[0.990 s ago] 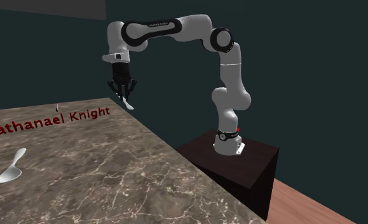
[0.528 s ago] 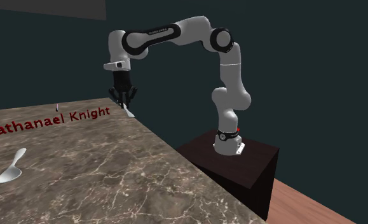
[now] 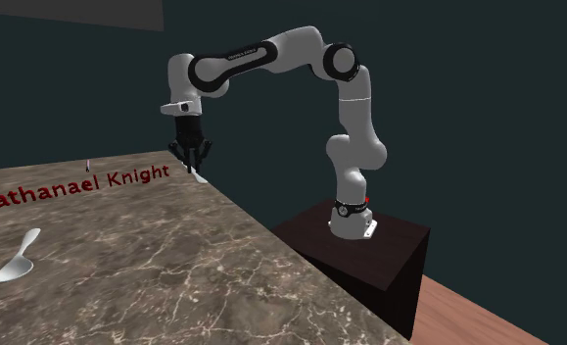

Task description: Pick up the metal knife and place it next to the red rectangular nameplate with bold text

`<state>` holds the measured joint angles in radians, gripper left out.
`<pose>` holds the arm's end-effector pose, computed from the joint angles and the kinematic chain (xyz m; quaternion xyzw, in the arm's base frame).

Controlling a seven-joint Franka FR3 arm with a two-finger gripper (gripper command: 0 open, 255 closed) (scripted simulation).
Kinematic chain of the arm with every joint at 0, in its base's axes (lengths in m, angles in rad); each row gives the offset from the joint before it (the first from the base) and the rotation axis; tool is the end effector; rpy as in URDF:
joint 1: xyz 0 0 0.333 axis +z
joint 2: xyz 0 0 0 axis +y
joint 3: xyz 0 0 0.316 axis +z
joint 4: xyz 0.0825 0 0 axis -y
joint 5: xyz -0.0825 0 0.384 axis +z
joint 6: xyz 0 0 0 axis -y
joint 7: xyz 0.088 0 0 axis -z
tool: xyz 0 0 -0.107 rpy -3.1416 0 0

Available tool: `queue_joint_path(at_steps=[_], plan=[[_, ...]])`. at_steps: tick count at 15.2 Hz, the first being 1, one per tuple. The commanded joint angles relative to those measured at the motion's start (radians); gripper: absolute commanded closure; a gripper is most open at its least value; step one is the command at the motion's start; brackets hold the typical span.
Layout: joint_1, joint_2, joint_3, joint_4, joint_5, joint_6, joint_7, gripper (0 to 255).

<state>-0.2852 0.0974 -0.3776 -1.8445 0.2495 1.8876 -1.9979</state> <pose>0.4741 -0.3393 0.4709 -0.8061 -0.5830 -0.0911 0.0459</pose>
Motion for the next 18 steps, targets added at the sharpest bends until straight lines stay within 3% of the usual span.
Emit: queue_joint_path(at_steps=[1, 3, 4, 9, 13, 18], plan=[[0.0, 0.0, 0.0, 0.0, 0.0, 0.001, 0.0, 255], [0.0, 0.0, 0.0, 0.0, 0.0, 0.001, 0.0, 255], [0.0, 0.0, 0.0, 0.0, 0.0, 0.001, 0.0, 0], [0.0, 0.0, 0.0, 0.0, 0.0, 0.001, 0.0, 0], [-0.012, -0.009, -0.011, 0.113, -0.012, -0.123, 0.009, 0], [-0.012, -0.009, -0.011, 0.113, -0.012, -0.123, 0.009, 0]])
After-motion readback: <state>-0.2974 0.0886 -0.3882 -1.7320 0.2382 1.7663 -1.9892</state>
